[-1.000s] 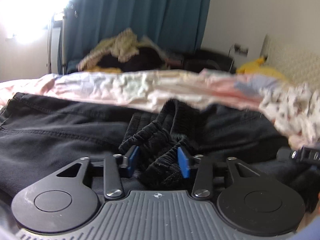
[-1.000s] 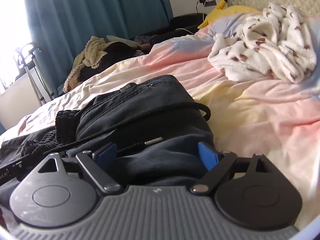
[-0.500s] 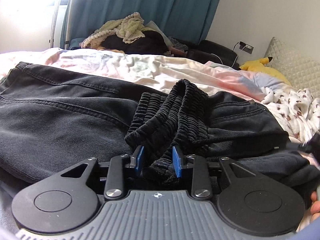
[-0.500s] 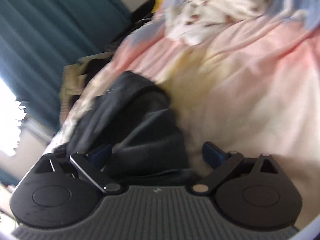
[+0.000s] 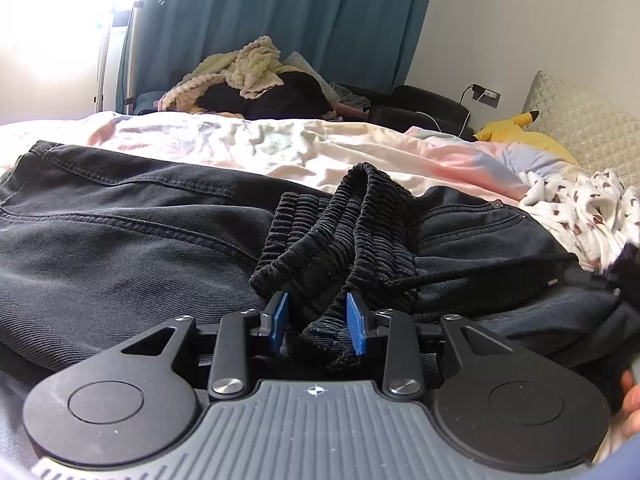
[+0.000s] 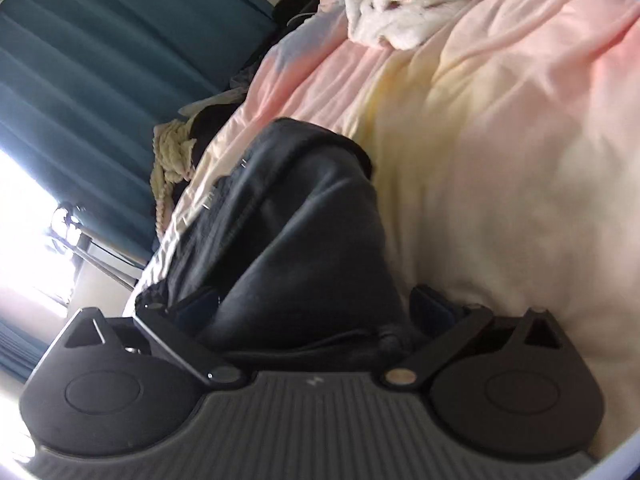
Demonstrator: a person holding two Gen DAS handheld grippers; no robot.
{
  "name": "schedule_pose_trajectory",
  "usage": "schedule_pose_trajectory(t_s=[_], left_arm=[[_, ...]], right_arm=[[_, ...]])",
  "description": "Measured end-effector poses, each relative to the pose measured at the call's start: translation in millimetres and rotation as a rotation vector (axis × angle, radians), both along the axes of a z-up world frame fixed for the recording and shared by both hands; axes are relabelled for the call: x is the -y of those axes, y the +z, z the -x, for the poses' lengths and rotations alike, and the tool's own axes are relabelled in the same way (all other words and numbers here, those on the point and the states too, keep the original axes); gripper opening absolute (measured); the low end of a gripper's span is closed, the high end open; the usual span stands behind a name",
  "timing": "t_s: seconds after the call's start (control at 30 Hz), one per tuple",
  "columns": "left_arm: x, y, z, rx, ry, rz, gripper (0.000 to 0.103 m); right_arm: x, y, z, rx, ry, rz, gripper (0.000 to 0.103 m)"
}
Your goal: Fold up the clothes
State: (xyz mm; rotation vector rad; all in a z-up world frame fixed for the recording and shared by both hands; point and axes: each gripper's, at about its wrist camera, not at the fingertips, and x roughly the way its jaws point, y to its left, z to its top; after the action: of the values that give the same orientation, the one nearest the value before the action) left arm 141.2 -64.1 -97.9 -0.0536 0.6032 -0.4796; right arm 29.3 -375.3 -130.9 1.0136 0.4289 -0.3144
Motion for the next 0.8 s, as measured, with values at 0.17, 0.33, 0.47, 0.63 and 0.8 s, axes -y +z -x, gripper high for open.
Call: schedule_pose_trajectory(t_s=[0.17, 0.33, 0.47, 0.63, 0.8], left_arm=[[-2, 0, 0, 0.002, 0.003, 0.010, 0.037], [0, 5, 9, 0.032, 0.027, 0.033, 0.037], [3, 16, 17, 0.080, 0.043, 0.024, 0.046], [-15, 34, 23, 0.155, 0.136, 0.134, 0.074], [-16, 35, 9, 0.092, 0.211, 0.139, 0.074]], right_arm=[[-19, 26, -1, 0.192, 0.074, 0.104, 0.103], [-5, -1, -4, 0.074, -0.019, 0.002, 0.083], [-13, 10, -7, 0.045, -0.034, 0.082, 0.049], [-16, 37, 19, 0.150, -0.116, 0.139, 0.031], [-11, 62, 39, 0.205, -0.138, 0.111, 0.029]])
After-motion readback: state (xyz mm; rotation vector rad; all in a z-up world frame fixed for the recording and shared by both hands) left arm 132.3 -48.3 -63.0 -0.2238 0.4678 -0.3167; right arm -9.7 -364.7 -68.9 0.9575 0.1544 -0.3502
